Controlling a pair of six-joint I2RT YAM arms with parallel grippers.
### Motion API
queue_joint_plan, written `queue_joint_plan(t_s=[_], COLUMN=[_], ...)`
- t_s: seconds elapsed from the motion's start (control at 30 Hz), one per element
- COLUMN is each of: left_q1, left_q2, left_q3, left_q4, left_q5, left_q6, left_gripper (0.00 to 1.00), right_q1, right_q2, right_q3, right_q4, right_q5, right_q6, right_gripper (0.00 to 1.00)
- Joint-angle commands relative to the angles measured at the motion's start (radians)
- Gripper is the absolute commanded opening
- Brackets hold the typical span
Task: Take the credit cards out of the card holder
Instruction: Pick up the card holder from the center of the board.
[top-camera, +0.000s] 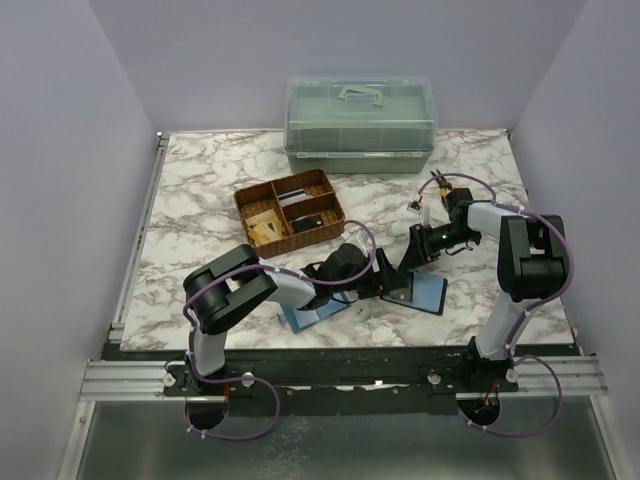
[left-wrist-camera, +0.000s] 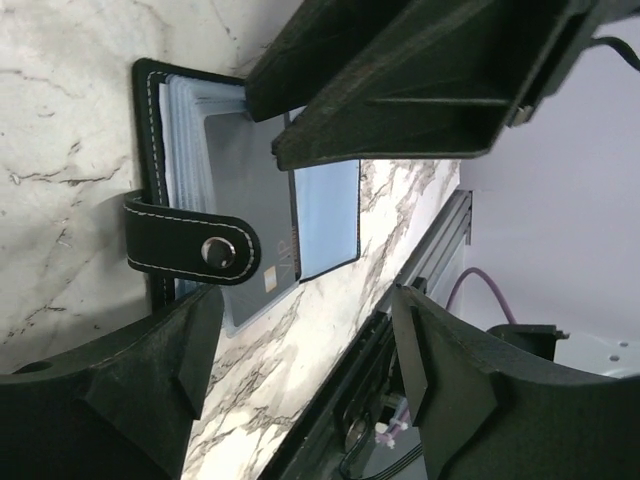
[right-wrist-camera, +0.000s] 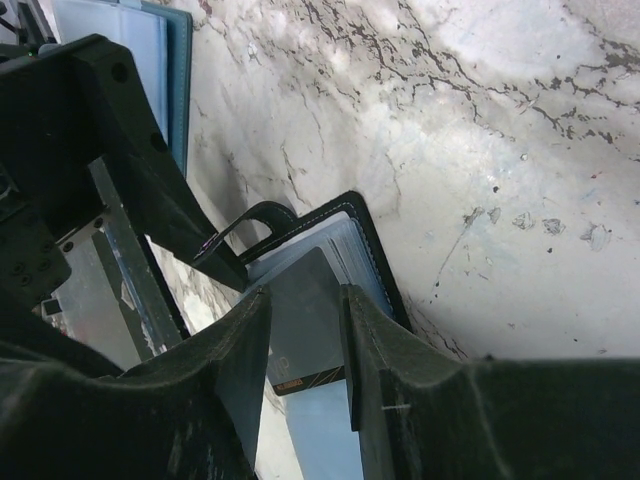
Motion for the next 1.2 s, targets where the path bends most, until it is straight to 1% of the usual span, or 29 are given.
queue_joint_plan(t_s=[0.0,0.13,0.37,0.53,0.67,0.77,0.97,1.07,1.13,1.17], left_q1=[-0.005,-0.006,-0.03,-0.047,-0.049,-0.05,-0.048,-0.045,-0.044,-0.042], left_q2=[0.055,0.057,0.037,0.065,0.067,0.059,0.048,0.049,0.049,0.049], left_q3=[0.03,0.043,0.17,0.234,0.248,0.246,0.242,0.24,0.241,0.238], left_q4=[0.003,-0.052,-0.391,-0.5,-0.513,-0.512,-0.493,-0.474,-0.462,-0.454], left_q5=[0.009,-0.012,-0.139,-0.164,-0.164,-0.164,-0.164,-0.158,-0.154,-0.15], left_q6=[-0.044,-0.031,0.036,0.039,0.04,0.045,0.058,0.061,0.06,0.059], left_gripper=[0.74,0.74,0.77,0.77,0.78,0.78,0.78,0.78,0.78,0.78], right_q1=[0.006,0.005,0.005,0.005,0.004,0.002,-0.01,-0.016,-0.016,-0.016], right_q2=[0.01,0.011,0.012,0.006,-0.032,-0.097,-0.241,-0.287,-0.301,-0.303], right_q3=[-0.005,-0.005,-0.003,-0.004,-0.005,-0.009,-0.059,-0.089,-0.109,-0.118], right_q4=[-0.013,-0.014,-0.015,-0.015,-0.012,0.003,0.064,0.078,0.073,0.07], right_q5=[0.048,0.048,0.046,0.045,0.029,0.037,0.169,0.269,0.319,0.334], right_q6=[-0.008,-0.008,-0.007,-0.005,0.002,0.025,0.059,0.05,0.037,0.031], right_gripper=[0.4,0.4,0.4,0.4,0.43,0.46,0.47,0.44,0.36,0.33])
